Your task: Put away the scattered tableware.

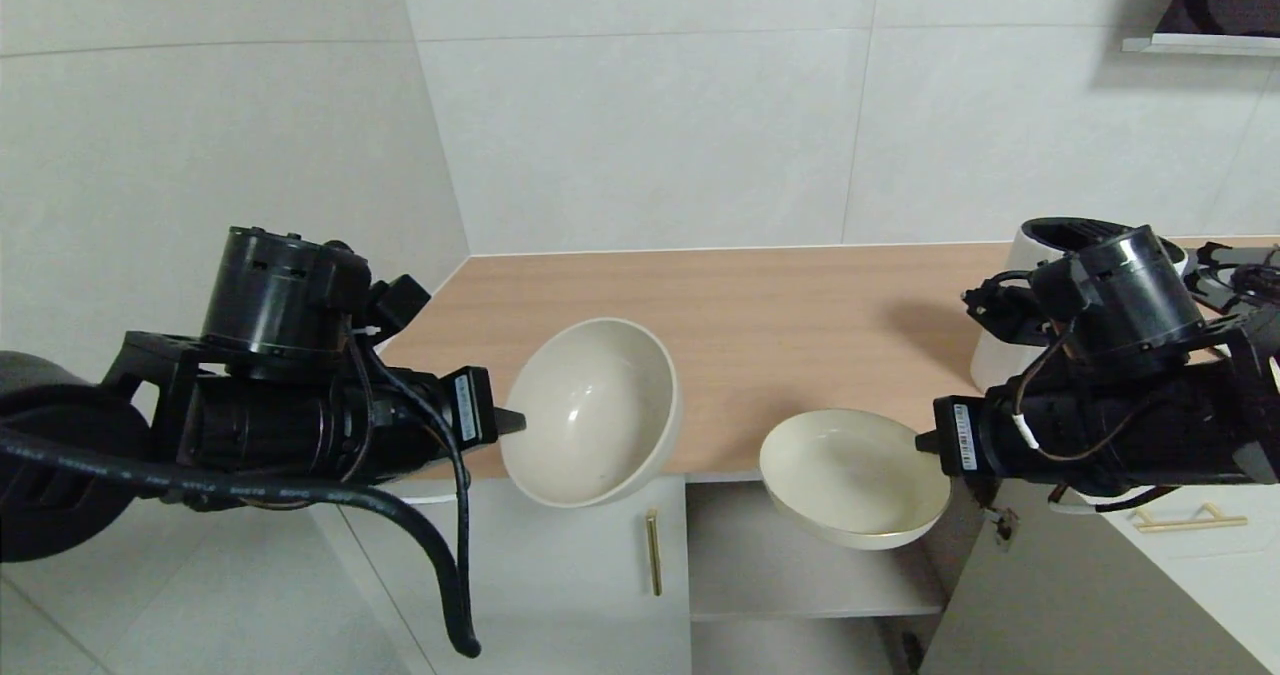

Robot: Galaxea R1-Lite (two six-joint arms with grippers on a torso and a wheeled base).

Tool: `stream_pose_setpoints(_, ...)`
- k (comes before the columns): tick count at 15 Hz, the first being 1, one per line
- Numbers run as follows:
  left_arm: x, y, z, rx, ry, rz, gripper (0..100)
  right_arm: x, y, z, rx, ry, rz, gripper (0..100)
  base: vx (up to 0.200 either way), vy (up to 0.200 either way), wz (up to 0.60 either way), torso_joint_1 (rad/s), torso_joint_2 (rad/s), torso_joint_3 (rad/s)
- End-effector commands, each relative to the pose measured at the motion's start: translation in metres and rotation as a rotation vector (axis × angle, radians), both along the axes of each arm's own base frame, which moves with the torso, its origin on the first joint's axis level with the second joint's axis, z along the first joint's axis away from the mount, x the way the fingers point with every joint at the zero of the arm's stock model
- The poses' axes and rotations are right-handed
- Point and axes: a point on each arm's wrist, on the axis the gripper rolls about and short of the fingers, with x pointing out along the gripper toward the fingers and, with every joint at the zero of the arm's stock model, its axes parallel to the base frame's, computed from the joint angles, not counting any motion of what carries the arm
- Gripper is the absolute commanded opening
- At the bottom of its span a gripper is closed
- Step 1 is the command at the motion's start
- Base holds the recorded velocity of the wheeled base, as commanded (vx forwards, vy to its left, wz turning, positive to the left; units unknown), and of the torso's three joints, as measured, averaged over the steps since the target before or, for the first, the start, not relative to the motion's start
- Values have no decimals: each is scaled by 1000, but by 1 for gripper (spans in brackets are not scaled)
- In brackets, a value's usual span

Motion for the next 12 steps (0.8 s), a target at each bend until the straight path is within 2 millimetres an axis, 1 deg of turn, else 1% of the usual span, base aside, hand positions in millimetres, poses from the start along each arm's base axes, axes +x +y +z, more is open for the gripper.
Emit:
stream_pose_setpoints(1, 1, 0, -3, 5, 9, 2, 0, 0, -1, -1, -4, 5, -3, 0, 0, 0, 0, 0, 0, 0)
stream_pose_setpoints(6, 2, 0, -5, 8, 16, 1, 0, 4, 1, -7, -21, 20, -3, 0, 0, 0, 0, 0, 0, 0)
stream_pose_setpoints(12, -4, 0, -12, 60, 16, -46, 0, 3, 1, -10, -25, 21, 1, 0, 0, 0, 0, 0, 0, 0)
